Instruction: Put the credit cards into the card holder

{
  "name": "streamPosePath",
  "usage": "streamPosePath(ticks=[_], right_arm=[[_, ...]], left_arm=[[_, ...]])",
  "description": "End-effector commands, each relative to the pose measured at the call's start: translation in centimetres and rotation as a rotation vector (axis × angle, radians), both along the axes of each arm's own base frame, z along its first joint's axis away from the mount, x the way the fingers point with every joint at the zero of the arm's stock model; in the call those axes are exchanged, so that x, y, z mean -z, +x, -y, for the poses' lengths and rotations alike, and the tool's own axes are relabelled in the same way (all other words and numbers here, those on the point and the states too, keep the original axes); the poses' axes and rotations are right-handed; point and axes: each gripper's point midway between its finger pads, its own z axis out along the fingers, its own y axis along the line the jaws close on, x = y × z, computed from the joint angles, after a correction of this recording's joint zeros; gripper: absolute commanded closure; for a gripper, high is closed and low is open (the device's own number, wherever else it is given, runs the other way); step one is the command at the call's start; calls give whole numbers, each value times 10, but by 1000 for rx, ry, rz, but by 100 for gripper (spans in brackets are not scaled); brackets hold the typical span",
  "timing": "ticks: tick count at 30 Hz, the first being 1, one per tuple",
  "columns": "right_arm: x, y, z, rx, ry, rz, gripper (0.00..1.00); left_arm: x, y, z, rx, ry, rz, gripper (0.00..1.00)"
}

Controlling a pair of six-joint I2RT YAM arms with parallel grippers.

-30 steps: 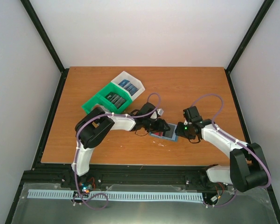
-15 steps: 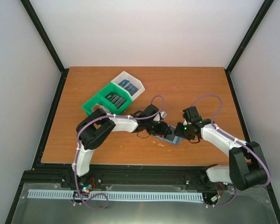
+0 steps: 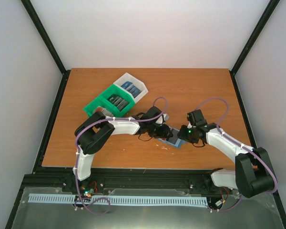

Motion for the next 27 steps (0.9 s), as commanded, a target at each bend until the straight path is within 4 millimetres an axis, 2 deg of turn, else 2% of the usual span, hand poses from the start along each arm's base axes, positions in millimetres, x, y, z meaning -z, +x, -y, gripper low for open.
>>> streamPosePath(ticks=[1, 5, 12, 17, 22, 27], right_arm=[[11, -5, -2, 8, 19, -33, 63], [18, -8, -3, 0, 25, -50, 63], [26, -10, -5, -7, 31, -70, 65], [18, -6, -2, 10, 19, -42, 66], [3, -4, 5, 37, -4, 1, 65], [-2, -3, -1, 29, 32, 9, 70]], left_arm=[[-11, -5, 1, 31, 0, 29, 64], [-9, -10, 3, 57, -13, 15, 75], [-15, -18, 11, 102, -84, -1, 78], [-14, -13, 7, 80, -51, 20, 76], [-21, -3, 2, 50, -8, 76, 73], [-20, 3, 0, 39, 25, 98, 76]])
